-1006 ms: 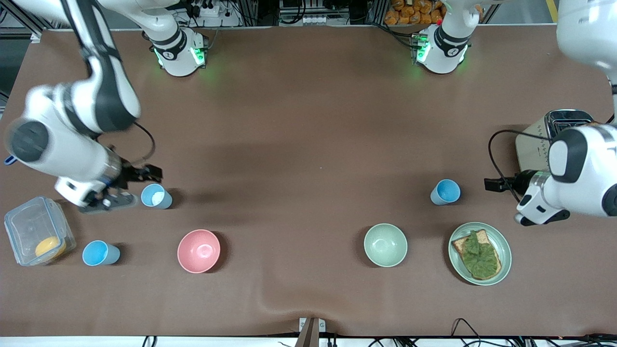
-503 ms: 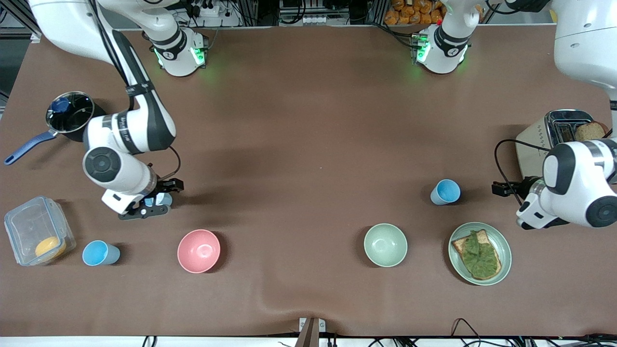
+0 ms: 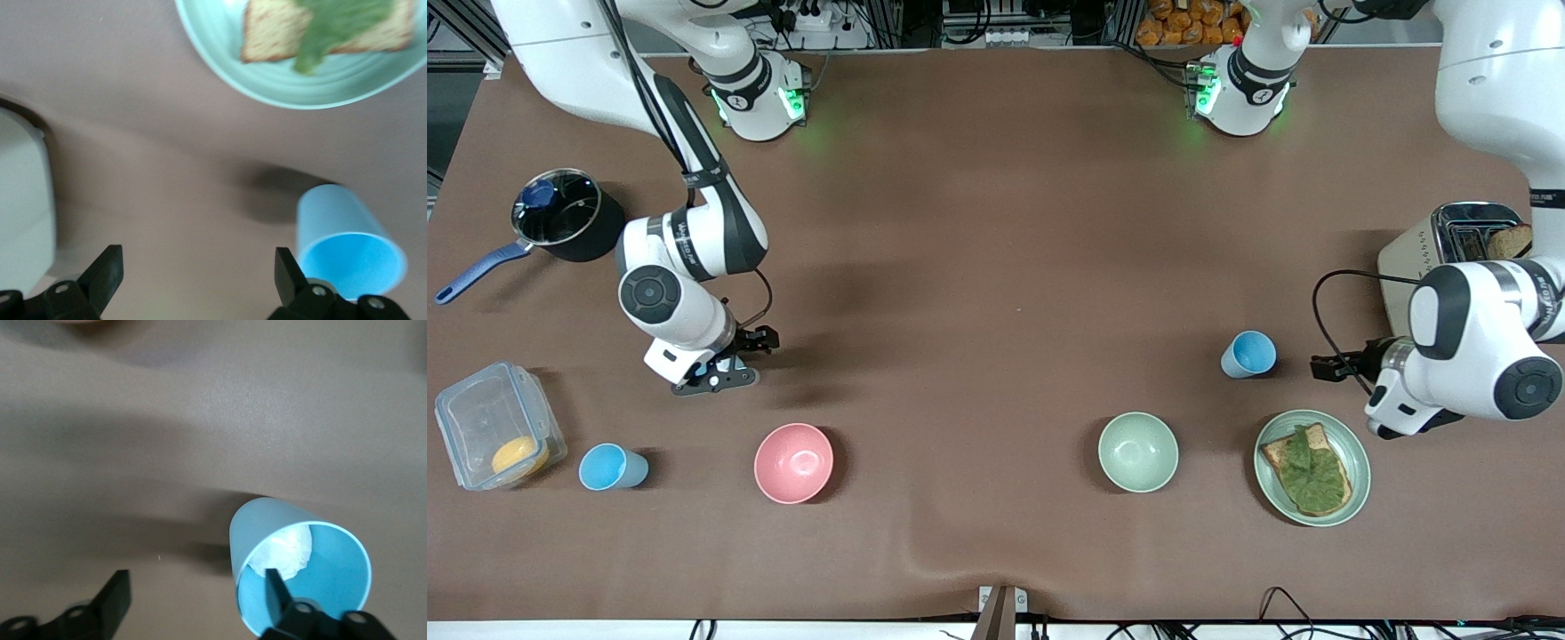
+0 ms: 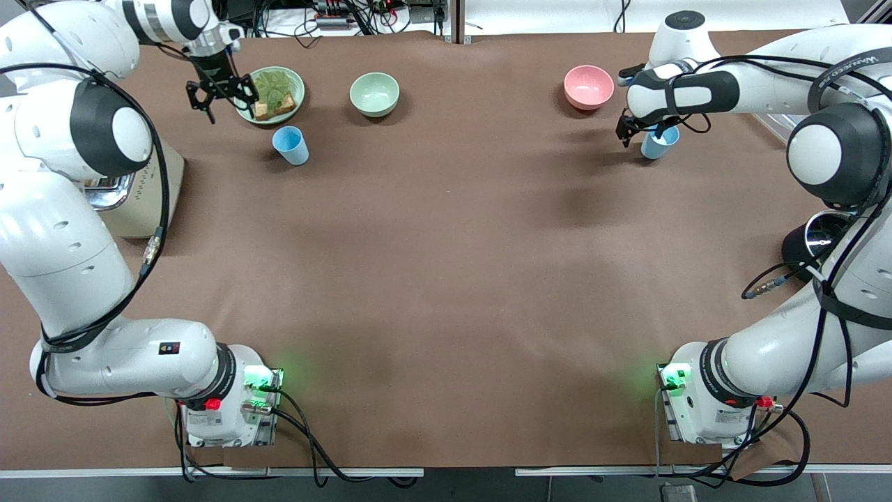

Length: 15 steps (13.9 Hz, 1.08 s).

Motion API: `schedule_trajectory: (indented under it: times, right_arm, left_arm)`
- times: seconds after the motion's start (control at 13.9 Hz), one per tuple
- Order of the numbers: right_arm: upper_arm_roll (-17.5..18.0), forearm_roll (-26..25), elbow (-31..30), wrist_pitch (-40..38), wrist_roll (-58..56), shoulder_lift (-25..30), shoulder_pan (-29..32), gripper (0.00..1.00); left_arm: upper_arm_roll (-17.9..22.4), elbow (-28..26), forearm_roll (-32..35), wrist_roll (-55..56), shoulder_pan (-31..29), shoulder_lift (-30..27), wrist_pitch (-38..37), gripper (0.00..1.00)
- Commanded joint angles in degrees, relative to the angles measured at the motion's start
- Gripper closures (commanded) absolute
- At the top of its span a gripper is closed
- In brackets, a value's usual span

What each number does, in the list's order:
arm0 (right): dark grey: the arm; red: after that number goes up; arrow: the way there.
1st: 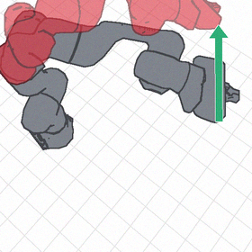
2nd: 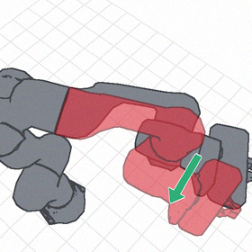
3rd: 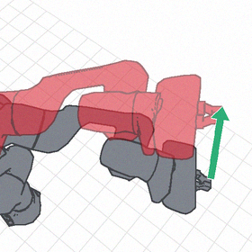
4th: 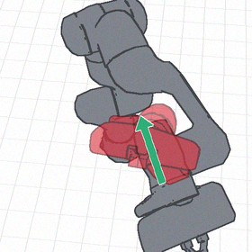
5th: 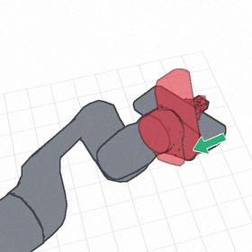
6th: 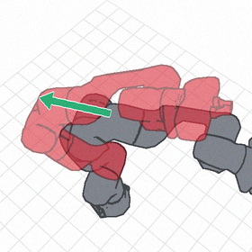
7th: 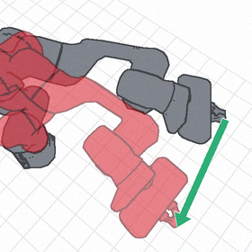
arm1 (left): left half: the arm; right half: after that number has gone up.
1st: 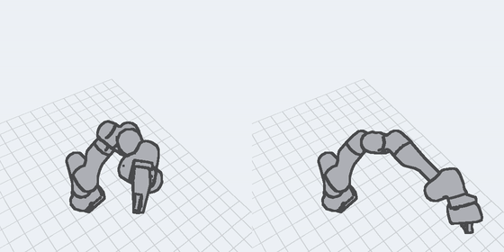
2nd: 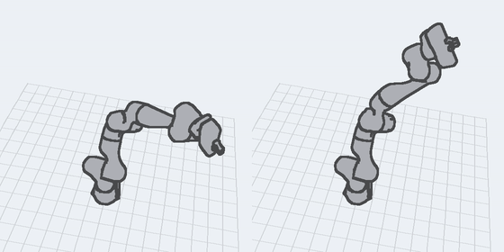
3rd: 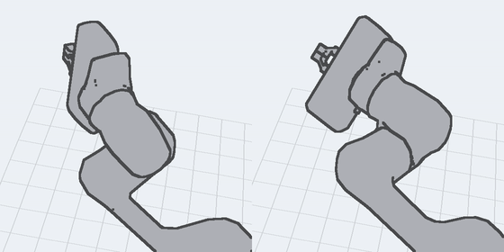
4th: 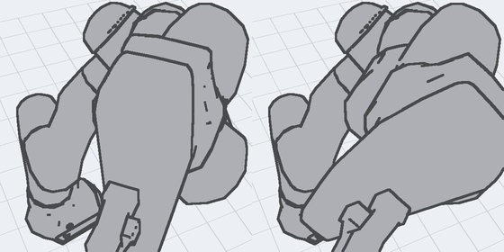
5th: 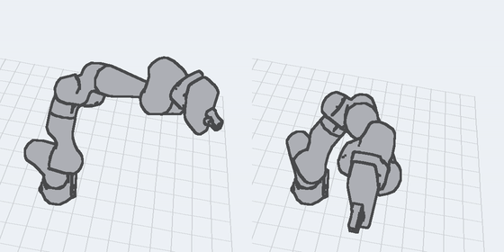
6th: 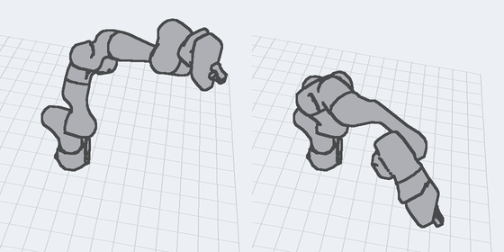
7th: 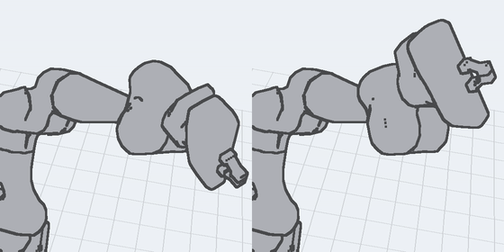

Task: Stack blue cups with both arms
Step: 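Lift the tissue cup with the right gripper while the left gripper lifts its cup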

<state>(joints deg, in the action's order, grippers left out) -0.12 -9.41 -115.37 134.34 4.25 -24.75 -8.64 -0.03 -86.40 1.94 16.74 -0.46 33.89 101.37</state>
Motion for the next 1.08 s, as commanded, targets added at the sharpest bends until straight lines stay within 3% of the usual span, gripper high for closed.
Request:
schedule_trajectory:
  times: [0.0, 0.22, 0.29, 0.43, 0.72, 1.01]
  right_arm:
    - [-0.05, -1.41, -0.11, 0.84, 1.37, -1.17, -0.06, 0.71]
    - [-0.05, -1.49, 0.06, 0.66, 1.11, -1.35, 0.30, 0.97]
    - [-0.05, -1.49, 0.32, 0.57, 1.11, -1.26, 0.30, 1.00]
    - [-0.05, -1.49, 1.99, -1.09, 0.58, -0.65, 0.12, 1.00]
    - [0.39, -0.71, 9.97, -13.81, 1.63, -0.47, -1.54, 1.00]
    - [0.48, 3.68, 18.07, -26.05, 10.22, -0.65, -9.09, 1.00]
  left_arm:
    - [-0.14, -5.87, -0.28, 7.57, 3.69, -4.18, 4.09, 0.00]
    - [-0.32, -8.77, 1.04, 10.51, 5.46, -4.37, 4.97, 0.00]
    - [-0.23, -10.61, 1.04, 10.59, 5.90, -4.54, 6.63, 0.00]
    - [-0.23, -14.05, 1.04, 10.77, 5.91, -4.89, 9.89, 0.00]
    - [-0.23, -14.23, 1.04, 10.77, 5.91, -2.96, 10.42, 0.00]
    - [-0.23, -13.53, 0.96, 10.77, 6.08, -1.29, 10.77, 0.00]
